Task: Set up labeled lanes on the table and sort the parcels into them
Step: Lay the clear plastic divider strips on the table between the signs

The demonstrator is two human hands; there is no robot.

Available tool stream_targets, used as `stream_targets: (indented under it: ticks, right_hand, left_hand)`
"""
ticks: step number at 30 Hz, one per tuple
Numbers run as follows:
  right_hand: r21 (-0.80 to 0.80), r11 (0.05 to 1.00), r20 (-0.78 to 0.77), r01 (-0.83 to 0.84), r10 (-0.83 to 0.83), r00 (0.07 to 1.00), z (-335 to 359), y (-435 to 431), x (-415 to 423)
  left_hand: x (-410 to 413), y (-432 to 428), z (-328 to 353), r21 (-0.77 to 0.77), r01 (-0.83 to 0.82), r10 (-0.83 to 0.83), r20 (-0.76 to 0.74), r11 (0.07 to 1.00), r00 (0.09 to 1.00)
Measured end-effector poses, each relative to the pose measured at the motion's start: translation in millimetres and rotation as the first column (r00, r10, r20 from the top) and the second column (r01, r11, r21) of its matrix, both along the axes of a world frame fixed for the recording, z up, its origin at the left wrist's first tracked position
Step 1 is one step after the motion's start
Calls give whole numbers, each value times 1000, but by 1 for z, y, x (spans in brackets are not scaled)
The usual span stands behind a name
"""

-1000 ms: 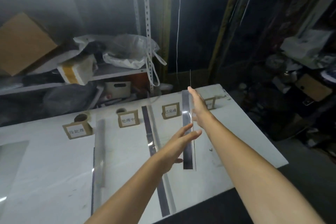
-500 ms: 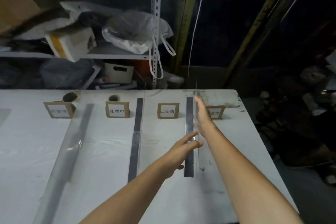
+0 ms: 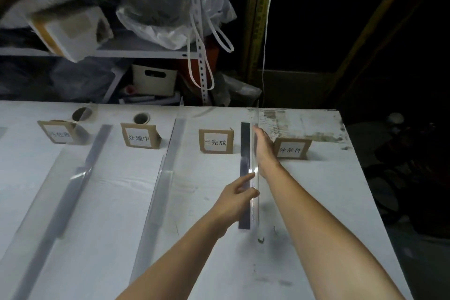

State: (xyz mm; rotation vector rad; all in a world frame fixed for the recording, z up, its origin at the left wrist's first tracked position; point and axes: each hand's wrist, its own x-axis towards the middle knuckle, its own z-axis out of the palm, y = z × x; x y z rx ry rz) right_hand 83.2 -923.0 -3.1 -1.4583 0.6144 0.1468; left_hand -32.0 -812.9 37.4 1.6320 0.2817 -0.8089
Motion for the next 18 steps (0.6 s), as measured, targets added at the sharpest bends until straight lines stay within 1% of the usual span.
stream_targets:
  ticks: [4, 8, 13, 18]
  right_hand:
    - [8, 1000, 1, -15, 15, 1000, -7, -1, 5]
    - [30, 999, -3, -42, 42, 999, -8, -3, 7]
    - [22, 998, -76, -57, 58, 995, -9, -10, 12]
    - [55, 995, -131, -78, 85, 988, -5, -11, 10]
  left_hand:
    - [-3, -4, -12, -11, -29, 29, -29, 1000, 999]
    - [0, -11, -10, -45, -34, 33, -19, 998, 999]
    - [2, -11, -13, -49, -83, 81, -42, 995, 996]
    - [2, -15, -15, -33, -65, 64, -32, 997, 997]
